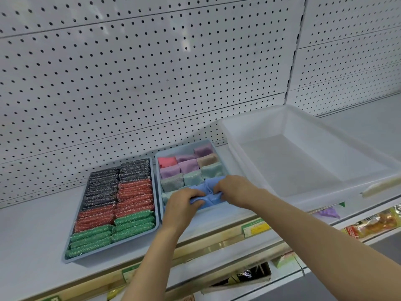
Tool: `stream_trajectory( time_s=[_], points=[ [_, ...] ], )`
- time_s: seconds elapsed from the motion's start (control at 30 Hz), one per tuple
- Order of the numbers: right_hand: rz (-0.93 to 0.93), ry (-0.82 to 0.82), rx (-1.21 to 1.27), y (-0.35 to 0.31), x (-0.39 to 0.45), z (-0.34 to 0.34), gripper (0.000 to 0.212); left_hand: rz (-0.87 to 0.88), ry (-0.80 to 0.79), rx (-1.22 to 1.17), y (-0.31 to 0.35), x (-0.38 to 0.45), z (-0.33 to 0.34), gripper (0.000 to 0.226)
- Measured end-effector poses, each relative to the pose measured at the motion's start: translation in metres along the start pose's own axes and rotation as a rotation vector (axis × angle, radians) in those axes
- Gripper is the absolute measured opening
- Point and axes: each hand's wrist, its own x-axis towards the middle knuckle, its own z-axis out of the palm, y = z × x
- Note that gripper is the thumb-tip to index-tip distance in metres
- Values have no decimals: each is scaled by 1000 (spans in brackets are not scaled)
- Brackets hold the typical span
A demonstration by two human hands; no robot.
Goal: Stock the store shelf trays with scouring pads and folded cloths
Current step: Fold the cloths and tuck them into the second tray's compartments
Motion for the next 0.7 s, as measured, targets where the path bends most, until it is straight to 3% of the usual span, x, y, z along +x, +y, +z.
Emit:
stream_trajectory(
  time_s=[0.13,0.23,0.4,0.53,0.7],
  points=[
    [-43,35,314,5,-7,0,31,-66,27,-141,-8,-1,-3,21],
    [-16,252,570,4,0,-5,30,-70,122,-96,-16,10,-13,25],
    [120,316,355,0,30,21,7,-72,-50,133,-24,31,-6,41],
    [103,446,364,4,36,38,10,-73,-1,174,-29,27,-2,26],
    [69,427,367,4,49,34,11,-125,27,167,-29,29,-2,16]
  ],
)
